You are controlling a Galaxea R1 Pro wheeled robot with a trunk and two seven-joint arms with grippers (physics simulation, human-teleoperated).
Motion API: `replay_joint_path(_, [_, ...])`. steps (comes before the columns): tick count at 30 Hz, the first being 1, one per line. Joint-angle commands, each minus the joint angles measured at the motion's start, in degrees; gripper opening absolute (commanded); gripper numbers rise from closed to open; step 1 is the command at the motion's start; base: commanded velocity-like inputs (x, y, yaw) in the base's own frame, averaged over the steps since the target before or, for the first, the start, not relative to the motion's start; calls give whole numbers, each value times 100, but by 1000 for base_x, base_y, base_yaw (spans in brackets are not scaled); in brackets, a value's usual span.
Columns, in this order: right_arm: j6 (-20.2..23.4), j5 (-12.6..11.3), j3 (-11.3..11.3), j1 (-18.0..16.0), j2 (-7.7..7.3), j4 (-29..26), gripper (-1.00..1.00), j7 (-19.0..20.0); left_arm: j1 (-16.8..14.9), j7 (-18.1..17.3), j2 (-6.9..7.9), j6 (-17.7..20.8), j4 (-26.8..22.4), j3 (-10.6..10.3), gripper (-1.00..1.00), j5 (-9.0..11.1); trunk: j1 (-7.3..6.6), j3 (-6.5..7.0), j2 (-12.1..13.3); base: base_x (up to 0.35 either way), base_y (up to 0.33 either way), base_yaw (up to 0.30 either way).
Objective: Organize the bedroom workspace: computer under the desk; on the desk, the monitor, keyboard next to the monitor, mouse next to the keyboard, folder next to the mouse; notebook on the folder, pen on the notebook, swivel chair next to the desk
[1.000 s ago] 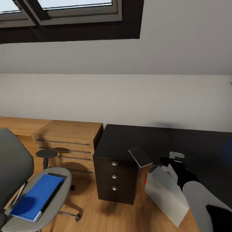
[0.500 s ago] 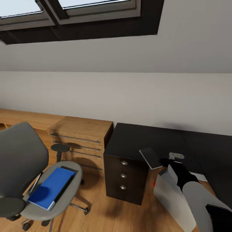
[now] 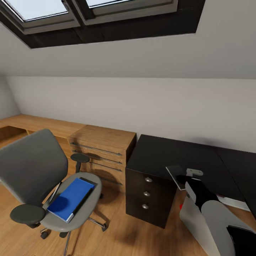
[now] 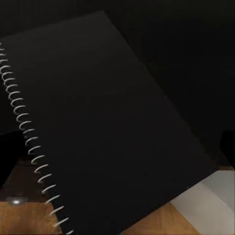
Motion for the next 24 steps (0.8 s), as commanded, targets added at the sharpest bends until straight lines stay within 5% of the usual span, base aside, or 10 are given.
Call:
replay_joint_path(1, [34,11,-14,-1,2,-12,100,-4,-5,-24,0,-15,6,29,100,3,0,-12,-3,0,0,228])
replay_joint_path(9, [36,11,-13,-2,2,-12,100,2,-5,-22,7,-16,6,30,100,3,0,-57,-3,0,87,228])
replay_joint_path(24, [33,9,-14,1,41,1,100,12,-4,-22,6,-17,6,30,100,2,0,-135,-3,0,296,171])
